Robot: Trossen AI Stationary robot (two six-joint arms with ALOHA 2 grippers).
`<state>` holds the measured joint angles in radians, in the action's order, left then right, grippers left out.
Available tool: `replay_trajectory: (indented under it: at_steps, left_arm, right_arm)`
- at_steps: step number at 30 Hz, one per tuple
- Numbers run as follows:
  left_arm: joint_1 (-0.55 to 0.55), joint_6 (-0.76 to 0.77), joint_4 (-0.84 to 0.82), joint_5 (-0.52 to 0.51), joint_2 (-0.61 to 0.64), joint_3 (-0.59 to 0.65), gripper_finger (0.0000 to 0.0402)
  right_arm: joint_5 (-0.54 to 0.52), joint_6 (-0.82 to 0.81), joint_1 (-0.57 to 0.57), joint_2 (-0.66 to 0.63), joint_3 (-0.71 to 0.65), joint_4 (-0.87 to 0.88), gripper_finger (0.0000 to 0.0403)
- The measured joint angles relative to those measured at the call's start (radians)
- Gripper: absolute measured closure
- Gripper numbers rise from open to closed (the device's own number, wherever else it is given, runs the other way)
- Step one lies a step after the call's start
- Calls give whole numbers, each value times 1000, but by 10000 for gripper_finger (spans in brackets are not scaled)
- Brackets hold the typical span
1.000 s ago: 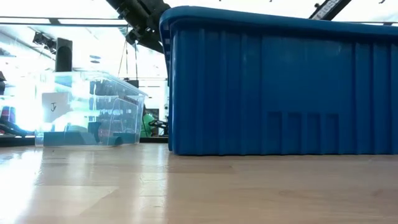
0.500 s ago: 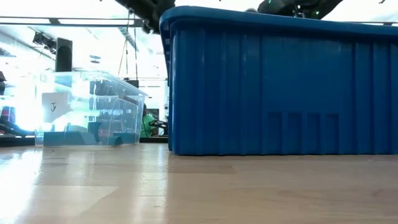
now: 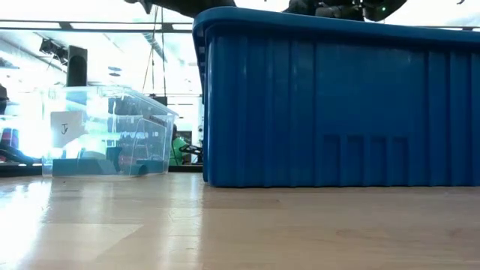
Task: Sort blocks
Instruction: Put the blue block into the transparent bin
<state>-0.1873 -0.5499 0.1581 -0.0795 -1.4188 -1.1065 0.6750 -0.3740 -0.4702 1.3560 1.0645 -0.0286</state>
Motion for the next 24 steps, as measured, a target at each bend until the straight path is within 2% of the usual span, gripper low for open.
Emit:
replay_trajectory:
  at_steps: [5,8,10,24]
  left_arm:
    - [13,-17,91,32,-43,0,124]
    - [13,-54,92,139,-67,0,124]
    - [18,-55,103,175,-82,0,125]
    - [28,-125,183,186,-135,-1,160]
  right_arm:
    - [3,1,32,0,0,-2,277]
    - [6,-2,36,0,0,3,277]
    - [10,-3,38,1,0,1,277]
    - [13,-24,45,1,-1,7,277]
